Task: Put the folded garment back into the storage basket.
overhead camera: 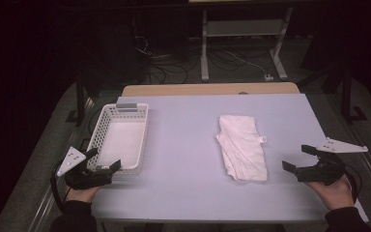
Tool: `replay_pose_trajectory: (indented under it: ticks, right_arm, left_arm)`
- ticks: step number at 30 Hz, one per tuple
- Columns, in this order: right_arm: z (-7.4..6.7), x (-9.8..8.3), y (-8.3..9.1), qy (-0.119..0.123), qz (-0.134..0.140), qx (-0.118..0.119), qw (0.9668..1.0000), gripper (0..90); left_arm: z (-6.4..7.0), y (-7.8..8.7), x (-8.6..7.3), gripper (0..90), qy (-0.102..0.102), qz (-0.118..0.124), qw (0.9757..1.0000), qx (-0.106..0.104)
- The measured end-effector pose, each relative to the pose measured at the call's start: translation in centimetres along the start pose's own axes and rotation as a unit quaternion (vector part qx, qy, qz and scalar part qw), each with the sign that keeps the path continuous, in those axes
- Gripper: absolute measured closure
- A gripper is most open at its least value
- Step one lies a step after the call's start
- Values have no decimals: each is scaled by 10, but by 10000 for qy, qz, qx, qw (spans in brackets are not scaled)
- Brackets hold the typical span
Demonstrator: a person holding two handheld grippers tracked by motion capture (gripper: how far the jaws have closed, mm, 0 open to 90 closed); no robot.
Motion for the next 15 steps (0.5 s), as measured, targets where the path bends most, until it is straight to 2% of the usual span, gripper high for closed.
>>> replay_pose_trajectory:
  ticks: [15]
  right_arm:
    - [-1, 2, 3, 14, 66, 16, 10000, 0]
  left_arm:
    - [1, 1, 1, 0, -36, -21, 10000, 26]
Point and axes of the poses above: each handheld gripper's, and its own axes: y roughly backward along the jaws, x roughly out of its top, z roughly to its right, the point moved 5 cm from there along -y, roughly forward along the jaws, and after that the axes turned 4 degrees about -x, right-handed, at the moved point
